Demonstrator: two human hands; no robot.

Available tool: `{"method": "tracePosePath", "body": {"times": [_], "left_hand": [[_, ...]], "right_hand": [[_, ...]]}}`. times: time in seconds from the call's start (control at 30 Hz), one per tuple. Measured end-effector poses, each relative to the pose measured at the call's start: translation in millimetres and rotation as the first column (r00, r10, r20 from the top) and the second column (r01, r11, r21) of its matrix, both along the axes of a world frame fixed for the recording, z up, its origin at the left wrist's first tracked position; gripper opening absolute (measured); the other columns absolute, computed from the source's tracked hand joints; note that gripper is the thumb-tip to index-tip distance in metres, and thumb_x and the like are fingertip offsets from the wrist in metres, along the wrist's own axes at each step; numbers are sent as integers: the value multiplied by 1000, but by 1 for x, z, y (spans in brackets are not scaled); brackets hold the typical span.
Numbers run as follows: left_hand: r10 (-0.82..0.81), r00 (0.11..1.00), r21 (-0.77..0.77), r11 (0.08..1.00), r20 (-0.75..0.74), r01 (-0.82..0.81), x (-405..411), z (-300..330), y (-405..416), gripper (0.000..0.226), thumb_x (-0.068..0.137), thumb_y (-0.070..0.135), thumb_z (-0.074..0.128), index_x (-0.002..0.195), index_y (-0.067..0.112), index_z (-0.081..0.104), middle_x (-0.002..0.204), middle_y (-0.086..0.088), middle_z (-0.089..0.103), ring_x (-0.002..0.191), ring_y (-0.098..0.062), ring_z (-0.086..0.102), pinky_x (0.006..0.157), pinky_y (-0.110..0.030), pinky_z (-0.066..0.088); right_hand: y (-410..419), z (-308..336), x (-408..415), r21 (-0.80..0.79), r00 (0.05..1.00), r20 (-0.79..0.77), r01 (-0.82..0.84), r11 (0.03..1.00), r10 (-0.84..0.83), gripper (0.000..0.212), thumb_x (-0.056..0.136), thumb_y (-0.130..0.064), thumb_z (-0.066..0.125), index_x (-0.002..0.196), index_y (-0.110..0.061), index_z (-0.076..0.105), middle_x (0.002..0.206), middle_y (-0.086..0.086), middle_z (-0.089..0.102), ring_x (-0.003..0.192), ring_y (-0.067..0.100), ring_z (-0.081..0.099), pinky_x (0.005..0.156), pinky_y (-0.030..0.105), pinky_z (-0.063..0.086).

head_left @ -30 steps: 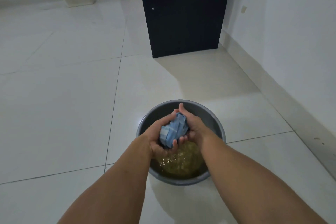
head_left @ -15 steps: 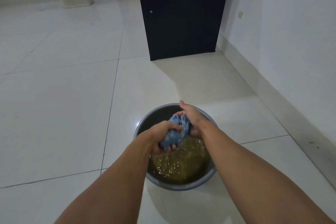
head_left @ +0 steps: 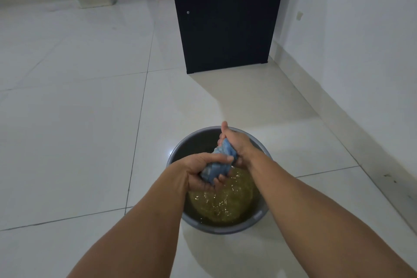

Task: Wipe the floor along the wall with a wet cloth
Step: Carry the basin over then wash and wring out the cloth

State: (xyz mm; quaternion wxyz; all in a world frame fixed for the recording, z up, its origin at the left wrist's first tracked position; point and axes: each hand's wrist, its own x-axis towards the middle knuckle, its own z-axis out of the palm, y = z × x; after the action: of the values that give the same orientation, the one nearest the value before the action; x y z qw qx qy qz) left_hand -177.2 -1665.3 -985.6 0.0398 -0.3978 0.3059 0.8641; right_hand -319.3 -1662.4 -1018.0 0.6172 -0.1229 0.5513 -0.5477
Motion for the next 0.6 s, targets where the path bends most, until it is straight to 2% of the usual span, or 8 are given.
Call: {"method": "tracePosePath", "body": {"times": [0.1,0.17,0.23,0.3,0.33,0.43,0.53,0.6], "left_hand": [[-129,955,-257,946,268,200,-10,5,-1,28,77,8,72,100,6,54,70,-8,59,52,-12,52,46,-21,43],[-85,888,-396,873,452,285,-18,6,1,34,72,6,74,102,2,57,70,-11,61,52,-15,54,52,-25,44],[-5,821,-517,775,572,364,-24,6,6,33,70,9,75,98,1,62,72,-13,62,51,-17,55,52,-27,47],[67,777,-605,670,626,430,-29,2,12,27,71,11,75,93,2,62,73,-12,63,51,-16,56,48,-25,48],[101,767,-639,627,634,446,-31,-1,14,25,72,13,75,92,5,61,76,-11,64,53,-16,58,48,-25,49],[211,737,-715,512,642,476,-35,-13,17,24,76,15,72,95,10,58,84,-8,63,69,-19,64,61,-30,56],[296,718,-765,393,630,510,-35,-17,17,13,81,14,65,93,11,60,78,-4,60,70,-20,63,65,-32,57],[322,708,-775,327,629,540,-34,-20,18,11,82,15,64,92,12,61,78,-4,61,73,-21,65,69,-35,59]], "right_hand": [[-7,7,6,124,966,-243,-63,990,92,42,98,-38,50,65,-11,48,48,1,49,47,16,45,56,31,44],[-8,10,10,219,890,-419,-90,971,178,39,98,-37,47,70,-10,54,66,3,57,61,19,55,69,33,50],[-7,12,14,279,801,-549,-95,956,240,35,98,-31,42,80,-7,59,81,8,63,78,26,63,85,38,54],[-7,15,17,326,728,-621,-95,941,289,29,100,-20,37,93,-4,60,98,14,64,97,30,63,92,38,50],[-7,15,19,342,709,-640,-85,936,298,26,99,-15,36,96,-3,59,101,15,63,98,30,62,92,37,50],[-8,18,23,373,678,-670,-47,927,303,21,97,-11,39,87,-5,56,94,13,60,86,27,58,80,34,50],[-11,20,27,386,595,-722,-79,919,354,25,97,-10,39,88,-3,60,106,15,63,99,31,61,76,32,44],[-13,21,29,412,526,-756,-81,908,390,24,96,-8,41,81,-4,59,104,15,65,99,30,63,73,32,46]]}}
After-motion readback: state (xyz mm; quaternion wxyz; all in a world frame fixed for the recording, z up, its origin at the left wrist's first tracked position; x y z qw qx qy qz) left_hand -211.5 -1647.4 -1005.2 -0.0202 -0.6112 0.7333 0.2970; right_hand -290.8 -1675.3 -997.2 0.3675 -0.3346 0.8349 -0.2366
